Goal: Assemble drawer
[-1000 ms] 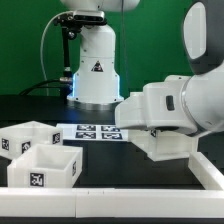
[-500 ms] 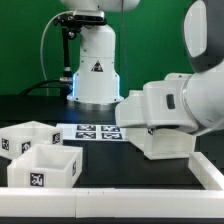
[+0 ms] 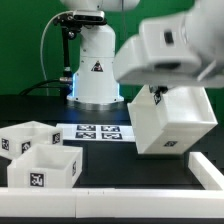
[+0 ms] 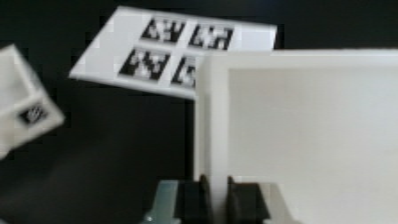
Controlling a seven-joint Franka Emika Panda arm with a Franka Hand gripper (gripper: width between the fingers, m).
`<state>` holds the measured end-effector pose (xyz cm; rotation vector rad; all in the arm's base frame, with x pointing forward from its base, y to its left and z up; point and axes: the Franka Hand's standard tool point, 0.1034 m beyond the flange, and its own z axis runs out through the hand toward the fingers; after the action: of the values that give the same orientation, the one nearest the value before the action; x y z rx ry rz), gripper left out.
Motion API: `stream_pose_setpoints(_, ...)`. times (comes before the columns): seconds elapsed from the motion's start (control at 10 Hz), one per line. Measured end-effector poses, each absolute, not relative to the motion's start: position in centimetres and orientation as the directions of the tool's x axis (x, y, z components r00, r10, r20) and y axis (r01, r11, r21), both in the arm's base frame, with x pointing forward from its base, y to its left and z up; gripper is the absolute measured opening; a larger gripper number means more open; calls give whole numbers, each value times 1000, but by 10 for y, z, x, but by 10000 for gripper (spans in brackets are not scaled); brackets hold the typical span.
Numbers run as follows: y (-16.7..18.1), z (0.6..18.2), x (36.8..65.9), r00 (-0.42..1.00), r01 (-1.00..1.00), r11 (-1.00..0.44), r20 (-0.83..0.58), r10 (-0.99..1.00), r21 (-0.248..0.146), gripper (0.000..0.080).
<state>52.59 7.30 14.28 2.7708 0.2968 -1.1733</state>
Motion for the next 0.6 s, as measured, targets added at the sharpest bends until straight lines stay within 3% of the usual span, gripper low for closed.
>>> stream_pose_setpoints(0.1,73,142,518,713,228,-973,-687,144,33,35)
stream_pose_setpoints(0.3,74,137,530,790,232,-972,-589,172,28,35)
stream_pose_setpoints(0.5,54,149,530,859,230,-972,-461,224,-45,35)
stream_pose_setpoints(0.6,45,146,541,887,246,-968,-390,246,-53,35)
